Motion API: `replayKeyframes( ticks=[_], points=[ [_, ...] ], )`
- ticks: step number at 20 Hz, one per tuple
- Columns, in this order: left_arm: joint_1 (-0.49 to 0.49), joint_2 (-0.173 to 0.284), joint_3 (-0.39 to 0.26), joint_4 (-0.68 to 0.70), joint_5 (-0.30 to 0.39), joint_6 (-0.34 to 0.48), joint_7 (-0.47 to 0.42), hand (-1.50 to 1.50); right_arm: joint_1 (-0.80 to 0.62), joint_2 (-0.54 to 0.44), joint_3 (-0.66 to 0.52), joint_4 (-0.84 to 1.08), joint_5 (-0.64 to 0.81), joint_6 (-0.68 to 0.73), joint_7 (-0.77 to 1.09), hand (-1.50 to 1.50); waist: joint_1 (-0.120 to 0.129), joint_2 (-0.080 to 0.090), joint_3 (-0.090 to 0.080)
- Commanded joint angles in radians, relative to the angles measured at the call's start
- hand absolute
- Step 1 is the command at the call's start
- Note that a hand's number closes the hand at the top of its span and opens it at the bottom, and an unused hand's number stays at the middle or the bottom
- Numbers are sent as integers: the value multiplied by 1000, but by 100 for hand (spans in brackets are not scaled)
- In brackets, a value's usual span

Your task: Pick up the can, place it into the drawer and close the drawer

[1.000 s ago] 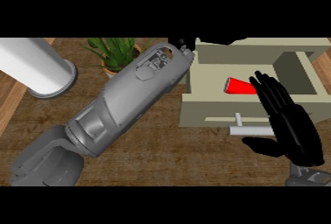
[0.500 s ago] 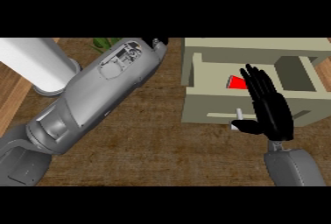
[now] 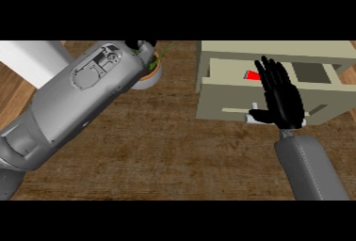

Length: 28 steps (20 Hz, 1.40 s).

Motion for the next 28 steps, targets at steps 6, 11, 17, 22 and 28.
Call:
replayKeyframes(
  ticks=[6,11,17,22,28],
  points=[
    [87,105,15,-133,-18,-45,49,-150,-225,16,-96,366,31,-175,-3,-150,15,33,24],
    [161,140,8,-215,-47,-30,72,-150,-346,25,-127,524,50,-252,-3,-150,13,32,24],
    [279,184,23,-319,-53,-49,51,-150,-470,6,-188,698,43,-338,-9,-150,27,39,24],
    [330,202,34,-371,-62,-67,38,-150,-599,-34,-216,792,42,-328,-4,-150,42,47,24],
    [383,207,24,-437,-82,-52,53,-150,-656,-34,-227,869,58,-363,24,-150,56,51,24]
  ],
)
